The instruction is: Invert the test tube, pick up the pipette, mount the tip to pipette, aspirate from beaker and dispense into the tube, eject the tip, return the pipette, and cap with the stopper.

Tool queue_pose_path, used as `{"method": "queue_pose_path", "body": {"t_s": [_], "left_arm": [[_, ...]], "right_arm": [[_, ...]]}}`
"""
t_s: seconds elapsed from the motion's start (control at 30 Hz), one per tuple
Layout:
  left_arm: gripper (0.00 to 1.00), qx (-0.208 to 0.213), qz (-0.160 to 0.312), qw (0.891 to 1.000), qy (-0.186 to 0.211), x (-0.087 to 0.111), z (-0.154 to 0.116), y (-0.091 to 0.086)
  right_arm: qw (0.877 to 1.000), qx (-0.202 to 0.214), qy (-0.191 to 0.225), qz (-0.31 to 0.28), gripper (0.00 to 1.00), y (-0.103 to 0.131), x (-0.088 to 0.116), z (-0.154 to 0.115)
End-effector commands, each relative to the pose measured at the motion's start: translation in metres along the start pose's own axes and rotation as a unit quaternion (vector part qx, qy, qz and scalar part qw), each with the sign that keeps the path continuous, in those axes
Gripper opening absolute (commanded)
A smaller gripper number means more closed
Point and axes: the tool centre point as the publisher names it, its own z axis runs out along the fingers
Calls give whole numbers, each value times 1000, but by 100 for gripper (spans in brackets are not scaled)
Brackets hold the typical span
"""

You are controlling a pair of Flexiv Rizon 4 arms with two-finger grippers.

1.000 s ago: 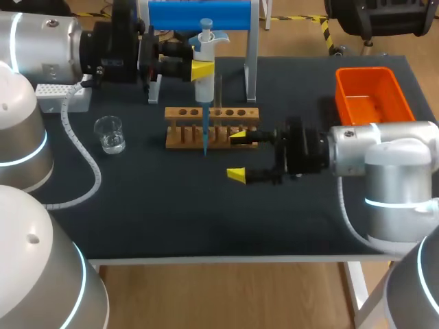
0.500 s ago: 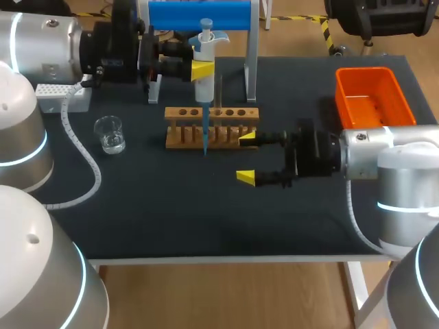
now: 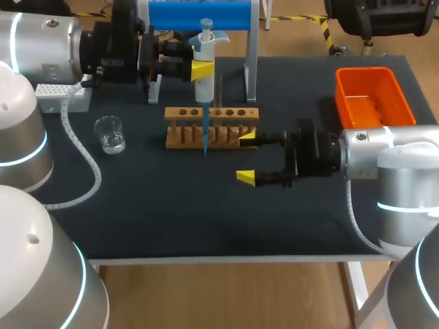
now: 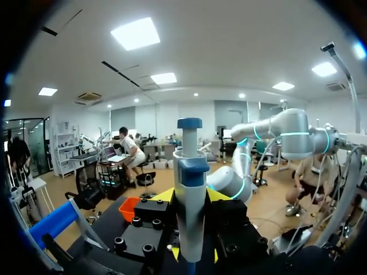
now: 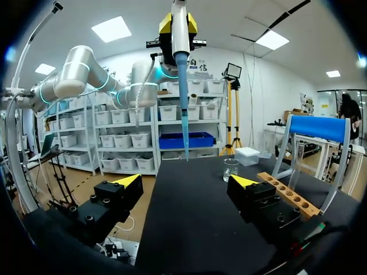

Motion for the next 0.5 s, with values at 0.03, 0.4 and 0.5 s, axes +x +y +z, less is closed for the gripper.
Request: {"method": "queue_pose_path", "body": {"t_s": [0.03,0.4,0.5], "left_arm": [[0,0,1,1000,0,0,0,0],[0,-12,32,999,-23,-25,-54,0],[0,-11,36,999,-36,-34,-68,3]], "right_arm": [[1000,0,1,0,100,0,1,-2],[1000,0,1,0,100,0,1,-2],[1000,0,1,0,100,0,1,-2]]}}
